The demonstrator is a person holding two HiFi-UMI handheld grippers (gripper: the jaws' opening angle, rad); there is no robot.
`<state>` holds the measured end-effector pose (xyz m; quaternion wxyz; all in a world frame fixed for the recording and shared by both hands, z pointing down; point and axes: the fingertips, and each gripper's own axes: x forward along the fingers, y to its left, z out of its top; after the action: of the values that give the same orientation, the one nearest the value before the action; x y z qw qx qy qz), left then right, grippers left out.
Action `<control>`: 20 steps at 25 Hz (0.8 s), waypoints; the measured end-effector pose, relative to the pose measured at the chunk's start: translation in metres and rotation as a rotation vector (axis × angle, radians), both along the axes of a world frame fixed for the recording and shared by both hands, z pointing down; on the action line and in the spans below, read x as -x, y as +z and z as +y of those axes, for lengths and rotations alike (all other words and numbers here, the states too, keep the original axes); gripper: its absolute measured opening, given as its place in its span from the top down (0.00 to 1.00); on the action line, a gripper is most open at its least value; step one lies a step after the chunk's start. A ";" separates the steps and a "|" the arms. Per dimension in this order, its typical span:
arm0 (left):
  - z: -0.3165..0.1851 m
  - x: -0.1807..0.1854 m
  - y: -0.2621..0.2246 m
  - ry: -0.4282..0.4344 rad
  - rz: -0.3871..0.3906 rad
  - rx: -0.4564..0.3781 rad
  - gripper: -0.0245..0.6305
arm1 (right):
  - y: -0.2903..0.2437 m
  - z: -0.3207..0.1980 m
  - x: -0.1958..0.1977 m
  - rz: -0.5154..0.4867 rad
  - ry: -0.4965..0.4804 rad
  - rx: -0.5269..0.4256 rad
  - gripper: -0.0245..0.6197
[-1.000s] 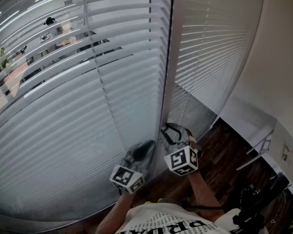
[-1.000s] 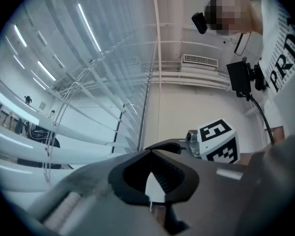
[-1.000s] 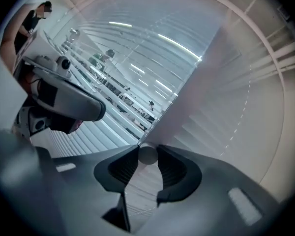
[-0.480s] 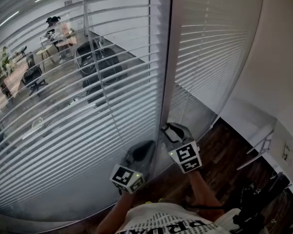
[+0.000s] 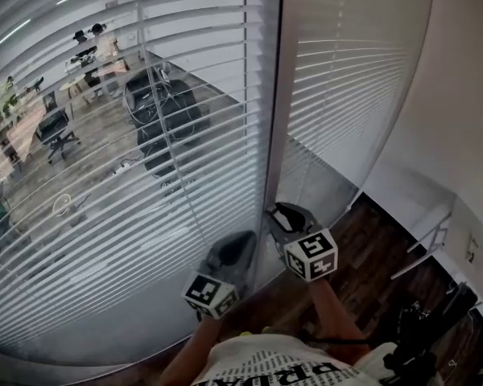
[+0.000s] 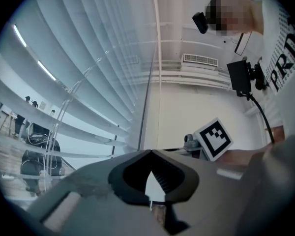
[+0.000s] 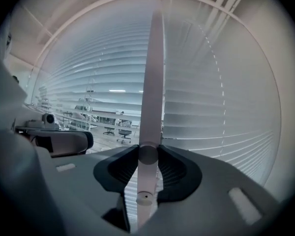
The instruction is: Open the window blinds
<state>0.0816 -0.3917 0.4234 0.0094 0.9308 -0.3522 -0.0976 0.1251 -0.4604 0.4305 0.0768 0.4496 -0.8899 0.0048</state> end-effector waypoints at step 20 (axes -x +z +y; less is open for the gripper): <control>0.009 0.007 -0.009 -0.021 0.045 0.011 0.97 | 0.001 0.002 0.006 0.019 0.018 0.036 0.76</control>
<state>0.0742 -0.3827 0.4149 0.0211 0.9246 -0.3621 -0.1165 0.1195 -0.4586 0.4318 0.0933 0.4564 -0.8847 0.0169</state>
